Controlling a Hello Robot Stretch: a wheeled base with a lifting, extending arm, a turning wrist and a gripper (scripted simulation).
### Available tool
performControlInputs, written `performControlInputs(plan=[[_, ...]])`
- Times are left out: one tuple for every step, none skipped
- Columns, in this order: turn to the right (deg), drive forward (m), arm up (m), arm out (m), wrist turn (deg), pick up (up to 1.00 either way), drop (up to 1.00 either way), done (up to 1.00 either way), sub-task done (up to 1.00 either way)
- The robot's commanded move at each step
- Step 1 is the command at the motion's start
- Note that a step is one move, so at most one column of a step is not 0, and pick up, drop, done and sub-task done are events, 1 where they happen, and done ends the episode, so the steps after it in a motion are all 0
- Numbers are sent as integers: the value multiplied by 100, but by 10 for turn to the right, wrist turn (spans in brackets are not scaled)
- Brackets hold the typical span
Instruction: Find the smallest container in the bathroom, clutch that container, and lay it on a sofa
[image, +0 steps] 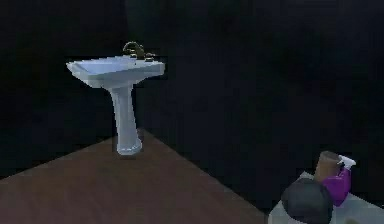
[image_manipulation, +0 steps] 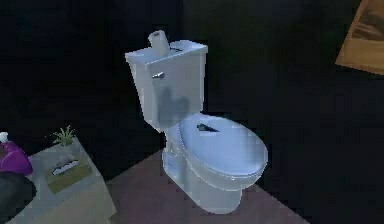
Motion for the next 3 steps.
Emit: performControlInputs(plan=[[-450,0,0,0,0,0,0,0,0],[450,0,0,0,0,0,0,0,0],[330,0,0,0,0,0,0,0,0]])
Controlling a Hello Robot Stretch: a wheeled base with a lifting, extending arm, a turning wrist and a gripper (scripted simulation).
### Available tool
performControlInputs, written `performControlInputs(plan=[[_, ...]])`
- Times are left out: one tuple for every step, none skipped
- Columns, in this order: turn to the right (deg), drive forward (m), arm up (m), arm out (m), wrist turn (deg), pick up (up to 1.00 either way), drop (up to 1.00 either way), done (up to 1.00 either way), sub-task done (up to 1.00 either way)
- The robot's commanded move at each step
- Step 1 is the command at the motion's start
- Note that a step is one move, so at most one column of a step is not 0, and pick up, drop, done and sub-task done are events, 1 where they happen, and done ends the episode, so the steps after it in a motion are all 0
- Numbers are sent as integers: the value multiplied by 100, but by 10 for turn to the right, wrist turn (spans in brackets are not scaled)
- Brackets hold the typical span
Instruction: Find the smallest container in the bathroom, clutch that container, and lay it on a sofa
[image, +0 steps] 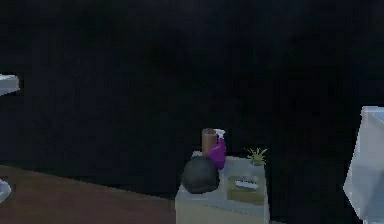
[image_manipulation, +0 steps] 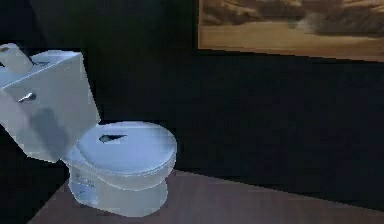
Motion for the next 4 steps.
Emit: performControlInputs(plan=[[0,45,0,0,0,0,0,0,0],[-450,0,0,0,0,0,0,0,0],[-270,0,0,0,0,0,0,0,0],[0,0,50,0,0,0,0,0,0]])
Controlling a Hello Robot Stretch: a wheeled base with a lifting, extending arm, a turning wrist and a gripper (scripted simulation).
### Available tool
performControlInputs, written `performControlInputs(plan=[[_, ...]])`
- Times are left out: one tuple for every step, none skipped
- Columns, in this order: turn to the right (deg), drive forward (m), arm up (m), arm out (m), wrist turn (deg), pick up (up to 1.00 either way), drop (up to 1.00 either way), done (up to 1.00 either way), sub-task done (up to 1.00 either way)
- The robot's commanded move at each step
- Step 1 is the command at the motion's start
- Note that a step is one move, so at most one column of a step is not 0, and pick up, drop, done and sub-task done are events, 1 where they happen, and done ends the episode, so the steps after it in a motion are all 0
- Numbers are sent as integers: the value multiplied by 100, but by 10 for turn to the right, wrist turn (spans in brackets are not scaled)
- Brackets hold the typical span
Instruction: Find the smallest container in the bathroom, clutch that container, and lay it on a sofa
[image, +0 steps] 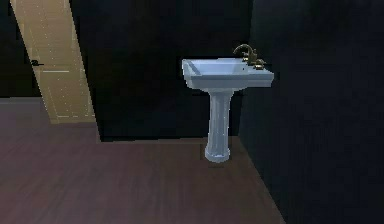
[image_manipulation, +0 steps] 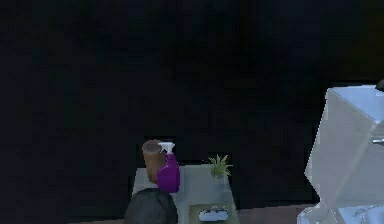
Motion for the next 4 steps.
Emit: performControlInputs(plan=[[0,0,20,0,0,0,0,0,0],[0,0,0,26,0,0,0,0,0],[0,0,0,0,450,0,0,0,0],[0,0,0,0,450,0,0,0,0]])
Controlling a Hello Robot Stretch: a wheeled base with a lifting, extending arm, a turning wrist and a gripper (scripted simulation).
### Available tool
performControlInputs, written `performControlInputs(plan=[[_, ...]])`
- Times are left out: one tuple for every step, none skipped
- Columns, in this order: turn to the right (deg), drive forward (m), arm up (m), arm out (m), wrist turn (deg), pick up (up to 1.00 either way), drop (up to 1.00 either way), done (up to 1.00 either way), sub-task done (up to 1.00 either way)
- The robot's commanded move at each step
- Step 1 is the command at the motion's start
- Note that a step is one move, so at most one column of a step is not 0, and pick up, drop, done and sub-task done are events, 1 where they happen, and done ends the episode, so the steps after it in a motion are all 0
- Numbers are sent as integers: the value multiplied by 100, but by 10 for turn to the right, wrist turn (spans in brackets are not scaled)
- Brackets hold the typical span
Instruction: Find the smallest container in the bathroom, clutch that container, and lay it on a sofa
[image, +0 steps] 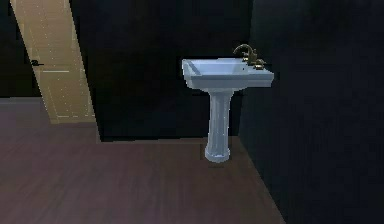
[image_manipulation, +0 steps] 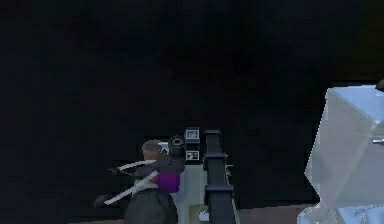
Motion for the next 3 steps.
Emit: performControlInputs(plan=[[0,0,0,0,450,0,0,0,0],[0,0,0,0,300,0,0,0,0],[0,0,-30,0,0,0,0,0,0]])
